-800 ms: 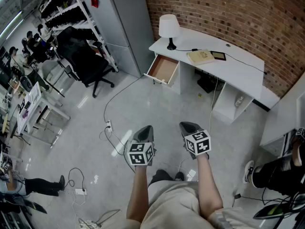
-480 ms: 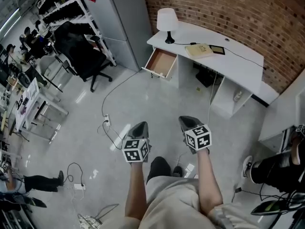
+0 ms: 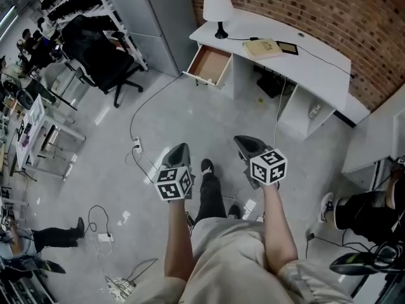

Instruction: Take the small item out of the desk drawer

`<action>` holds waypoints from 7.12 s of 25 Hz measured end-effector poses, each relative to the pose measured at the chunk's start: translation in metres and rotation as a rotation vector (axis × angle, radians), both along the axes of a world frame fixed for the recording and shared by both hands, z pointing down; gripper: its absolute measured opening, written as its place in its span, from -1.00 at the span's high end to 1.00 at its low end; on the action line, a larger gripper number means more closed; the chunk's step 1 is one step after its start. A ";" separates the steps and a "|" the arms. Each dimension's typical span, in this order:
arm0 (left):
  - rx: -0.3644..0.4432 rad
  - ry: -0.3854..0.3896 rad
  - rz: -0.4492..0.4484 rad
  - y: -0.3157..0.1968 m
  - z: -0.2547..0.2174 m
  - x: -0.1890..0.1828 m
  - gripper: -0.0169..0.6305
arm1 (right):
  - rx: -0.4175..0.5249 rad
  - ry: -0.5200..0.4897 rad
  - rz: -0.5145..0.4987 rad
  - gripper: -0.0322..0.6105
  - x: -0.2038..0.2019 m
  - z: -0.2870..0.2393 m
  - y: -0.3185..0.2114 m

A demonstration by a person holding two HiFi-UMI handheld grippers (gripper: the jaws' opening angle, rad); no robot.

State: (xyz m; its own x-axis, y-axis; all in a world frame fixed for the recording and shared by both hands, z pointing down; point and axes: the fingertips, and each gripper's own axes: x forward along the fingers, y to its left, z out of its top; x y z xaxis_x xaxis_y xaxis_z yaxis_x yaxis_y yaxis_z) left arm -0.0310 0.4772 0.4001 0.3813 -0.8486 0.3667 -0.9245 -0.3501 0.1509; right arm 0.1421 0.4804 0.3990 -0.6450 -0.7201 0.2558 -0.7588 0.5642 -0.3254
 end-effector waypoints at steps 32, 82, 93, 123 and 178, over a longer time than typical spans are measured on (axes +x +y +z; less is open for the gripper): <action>-0.127 0.134 0.100 -0.358 0.036 -0.046 0.90 | -0.225 0.099 0.045 0.82 -0.044 0.079 -0.296; -0.166 0.096 0.158 -0.621 0.049 0.003 0.90 | -0.249 -0.012 -0.035 0.82 -0.062 0.094 -0.638; -0.166 0.041 0.047 -0.675 0.055 0.009 0.90 | -0.210 0.005 -0.235 0.82 -0.078 0.101 -0.711; -0.380 0.155 -0.215 -0.634 0.213 0.031 0.90 | -0.100 0.375 -0.645 0.82 -0.063 0.242 -0.731; -0.392 0.206 -0.125 -0.642 0.401 0.041 0.90 | 0.147 1.272 -1.759 0.39 -0.043 0.547 -0.714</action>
State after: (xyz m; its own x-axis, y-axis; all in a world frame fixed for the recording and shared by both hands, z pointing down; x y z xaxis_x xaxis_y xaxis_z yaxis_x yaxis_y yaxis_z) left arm 0.0103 -0.1646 0.8008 0.3829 -0.7053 0.5966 -0.8930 -0.1174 0.4344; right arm 0.0993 -0.2334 0.9464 -0.0599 0.2083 0.9762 0.7078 0.6985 -0.1056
